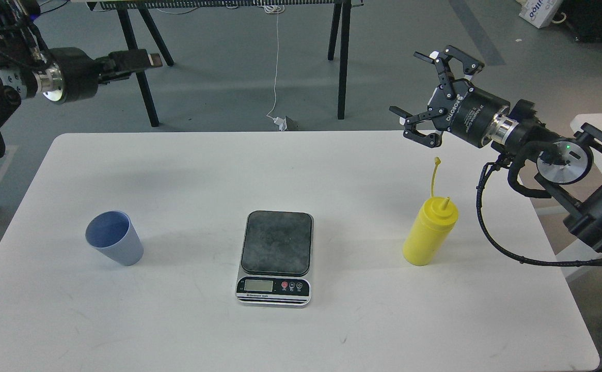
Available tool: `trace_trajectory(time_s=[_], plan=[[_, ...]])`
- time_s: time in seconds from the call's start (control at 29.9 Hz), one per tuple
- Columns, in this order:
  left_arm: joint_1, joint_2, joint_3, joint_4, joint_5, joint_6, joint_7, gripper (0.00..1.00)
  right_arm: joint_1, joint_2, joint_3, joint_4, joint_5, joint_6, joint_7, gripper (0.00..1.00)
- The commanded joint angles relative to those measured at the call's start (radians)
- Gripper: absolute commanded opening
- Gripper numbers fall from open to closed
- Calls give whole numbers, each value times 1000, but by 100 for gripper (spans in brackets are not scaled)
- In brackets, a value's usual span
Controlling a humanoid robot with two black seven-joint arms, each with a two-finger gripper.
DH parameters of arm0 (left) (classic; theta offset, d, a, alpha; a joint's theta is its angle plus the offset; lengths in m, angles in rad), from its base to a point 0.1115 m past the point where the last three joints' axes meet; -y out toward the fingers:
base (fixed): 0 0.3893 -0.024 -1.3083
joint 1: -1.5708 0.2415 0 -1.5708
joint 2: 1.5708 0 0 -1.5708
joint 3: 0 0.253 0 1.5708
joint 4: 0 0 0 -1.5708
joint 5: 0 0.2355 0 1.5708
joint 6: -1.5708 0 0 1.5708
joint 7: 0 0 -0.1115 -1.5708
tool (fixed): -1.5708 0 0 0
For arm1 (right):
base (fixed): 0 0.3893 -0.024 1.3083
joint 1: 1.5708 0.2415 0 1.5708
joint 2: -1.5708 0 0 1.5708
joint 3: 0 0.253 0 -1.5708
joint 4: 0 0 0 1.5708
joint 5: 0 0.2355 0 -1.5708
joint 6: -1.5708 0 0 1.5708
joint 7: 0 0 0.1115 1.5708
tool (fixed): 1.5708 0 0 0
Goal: Pour seasoning into cup on scale with both arms
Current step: 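Raise the left gripper and swing it toward the blue cup, then lower the left gripper onto the blue cup and grasp it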
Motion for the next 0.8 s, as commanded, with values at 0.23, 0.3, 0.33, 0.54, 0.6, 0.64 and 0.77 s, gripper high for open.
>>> trace_trajectory(time_s=[0.23, 0.3, 0.33, 0.54, 0.6, 0.64, 0.77], plan=[[-2, 140, 243, -175, 101, 0, 0, 100, -25, 0, 0, 0, 0, 0, 2, 100], [1, 165, 264, -195, 101, 0, 0, 100, -26, 2, 0, -2, 0, 0, 2, 100], [3, 176, 275, -200, 101, 0, 0, 100, -27, 2, 0, -2, 0, 0, 2, 100], [7, 235, 350, -214, 101, 0, 0, 100, -27, 5, -1, -2, 0, 0, 2, 100], [9, 242, 353, -217, 101, 0, 0, 100, -31, 8, -1, 0, 0, 0, 2, 100], [10, 243, 353, -224, 101, 0, 0, 100, -31, 11, -1, -2, -1, 0, 2, 100], [18, 246, 353, -270, 96, 0, 0, 100, -31, 11, -1, -2, -2, 0, 2, 100]])
